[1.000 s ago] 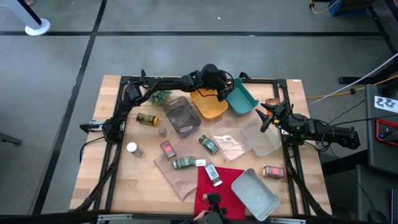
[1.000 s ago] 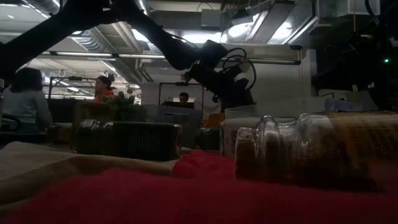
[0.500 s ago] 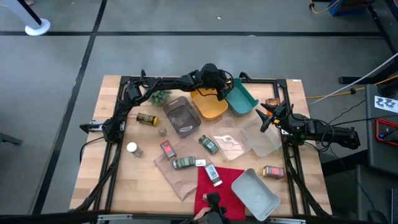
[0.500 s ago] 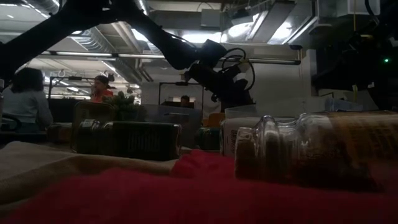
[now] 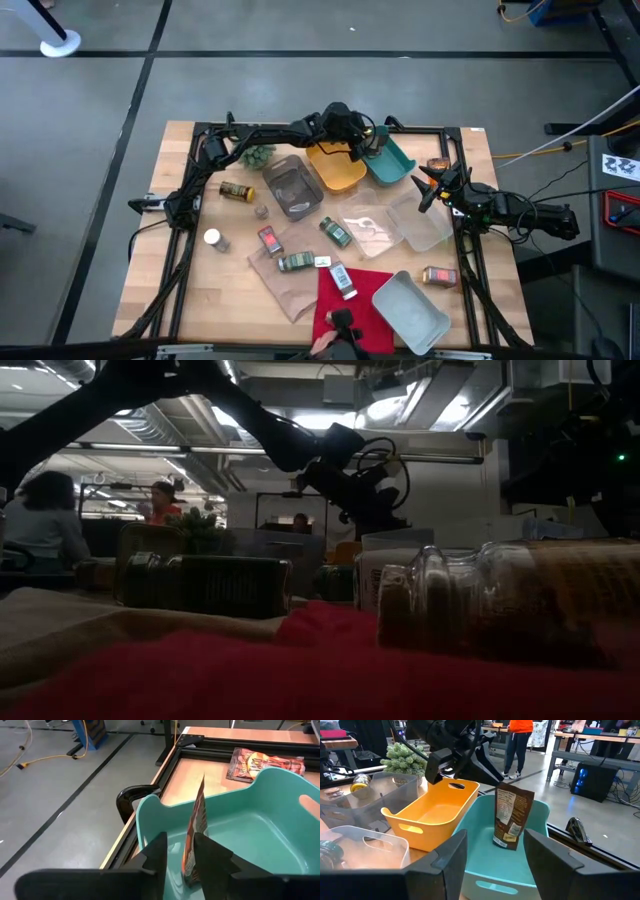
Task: Sort spices by type
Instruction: Put the left brown seasoning pack into the green bin, then put the brown seasoning pack into the green bin
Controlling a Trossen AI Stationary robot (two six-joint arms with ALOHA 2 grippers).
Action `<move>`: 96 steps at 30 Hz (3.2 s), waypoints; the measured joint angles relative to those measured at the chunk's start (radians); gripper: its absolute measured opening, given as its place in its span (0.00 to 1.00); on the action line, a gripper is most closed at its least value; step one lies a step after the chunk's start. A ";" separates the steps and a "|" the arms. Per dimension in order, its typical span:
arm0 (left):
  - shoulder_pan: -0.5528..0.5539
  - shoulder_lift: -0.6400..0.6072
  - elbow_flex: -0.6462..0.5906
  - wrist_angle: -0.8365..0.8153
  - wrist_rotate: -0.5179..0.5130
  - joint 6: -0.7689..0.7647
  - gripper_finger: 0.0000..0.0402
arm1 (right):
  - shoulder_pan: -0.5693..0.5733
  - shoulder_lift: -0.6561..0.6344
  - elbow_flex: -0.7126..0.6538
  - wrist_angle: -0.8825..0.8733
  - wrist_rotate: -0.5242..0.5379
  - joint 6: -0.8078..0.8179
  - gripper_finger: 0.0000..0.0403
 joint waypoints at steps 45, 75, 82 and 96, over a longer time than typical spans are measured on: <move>-0.079 -1.249 -0.934 -0.256 0.000 -0.122 0.08 | -0.327 0.772 0.751 -0.483 -0.217 0.110 0.48; -0.099 -1.378 -1.118 -0.209 0.000 -0.158 0.08 | -0.929 1.628 1.092 -1.045 -0.444 -0.324 0.48; -0.099 -1.378 -1.118 -0.209 0.000 -0.160 0.08 | -0.928 1.626 1.092 -0.967 -0.427 -0.209 0.48; -0.099 -1.378 -1.117 -0.210 0.000 -0.161 0.08 | -0.928 1.635 1.091 -0.892 -0.418 0.088 0.48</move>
